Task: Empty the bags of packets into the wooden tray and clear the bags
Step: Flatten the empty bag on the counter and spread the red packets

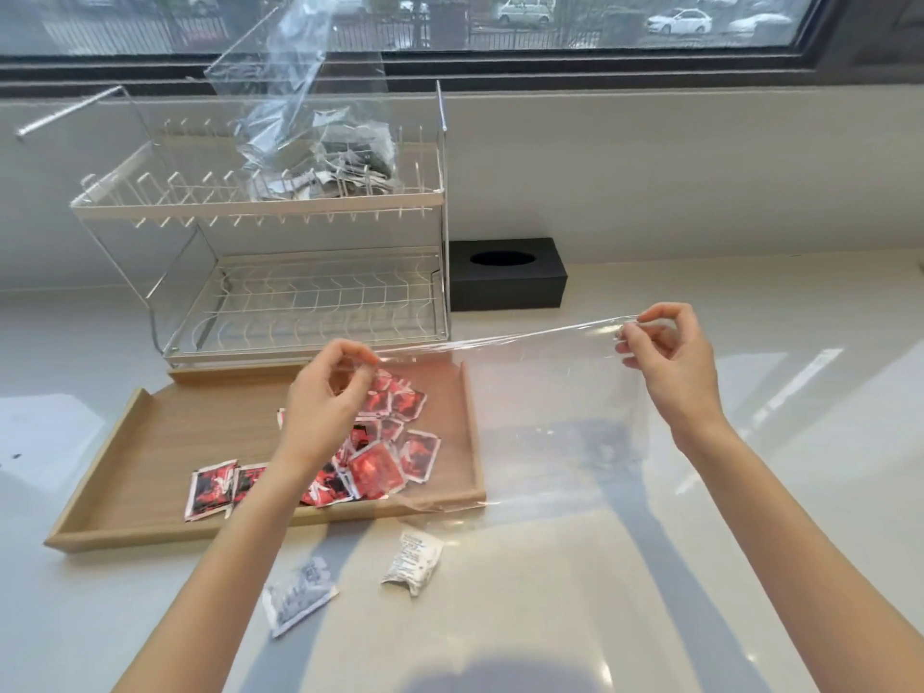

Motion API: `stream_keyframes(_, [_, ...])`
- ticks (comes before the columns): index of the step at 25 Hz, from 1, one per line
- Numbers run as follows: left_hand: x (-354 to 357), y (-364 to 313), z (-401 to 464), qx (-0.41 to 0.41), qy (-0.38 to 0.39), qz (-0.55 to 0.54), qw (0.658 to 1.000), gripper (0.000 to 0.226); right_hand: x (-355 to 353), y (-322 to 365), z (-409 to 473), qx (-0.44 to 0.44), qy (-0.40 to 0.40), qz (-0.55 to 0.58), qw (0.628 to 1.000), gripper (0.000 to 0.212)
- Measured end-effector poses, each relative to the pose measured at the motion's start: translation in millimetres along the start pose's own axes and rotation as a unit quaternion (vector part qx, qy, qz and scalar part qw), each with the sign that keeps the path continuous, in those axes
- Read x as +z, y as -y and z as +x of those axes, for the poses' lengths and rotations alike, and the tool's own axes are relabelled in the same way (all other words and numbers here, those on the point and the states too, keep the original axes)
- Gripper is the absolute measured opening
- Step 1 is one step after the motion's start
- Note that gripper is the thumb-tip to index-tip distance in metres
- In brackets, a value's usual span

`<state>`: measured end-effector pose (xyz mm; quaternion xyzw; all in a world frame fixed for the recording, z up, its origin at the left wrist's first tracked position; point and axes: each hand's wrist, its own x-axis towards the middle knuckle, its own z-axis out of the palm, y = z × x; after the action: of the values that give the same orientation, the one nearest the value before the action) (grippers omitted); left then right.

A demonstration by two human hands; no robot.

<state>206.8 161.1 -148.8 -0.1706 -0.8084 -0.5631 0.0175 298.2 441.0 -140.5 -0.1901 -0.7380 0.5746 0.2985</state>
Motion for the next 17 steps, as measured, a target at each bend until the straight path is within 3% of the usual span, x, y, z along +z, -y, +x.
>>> stream_keyframes(4, [44.7, 1.5, -1.0, -0.049, 0.01, -0.001, 0.999, 0.033, -29.2, -29.2, 18.6, 0.023, 0.01, -0.052, 0.998, 0.025])
stream_keyframes(8, [87.1, -0.6, 3.7, -0.071, 0.042, 0.035, 0.996, 0.023, -48.1, -55.2, 46.5, 0.068, 0.021, -0.084, 0.994, 0.016])
stream_keyframes(13, [129.3, 5.8, 37.6, -0.079, 0.082, 0.114, 0.987, 0.06, -49.9, -78.2, 87.7, 0.094, 0.065, -0.138, 0.984, 0.026])
stream_keyframes(17, [158.6, 18.3, 74.2, -0.104, 0.108, 0.173, 0.973, 0.072, -38.6, -105.8, 120.7, 0.118, 0.102, -0.174, 0.972, 0.037])
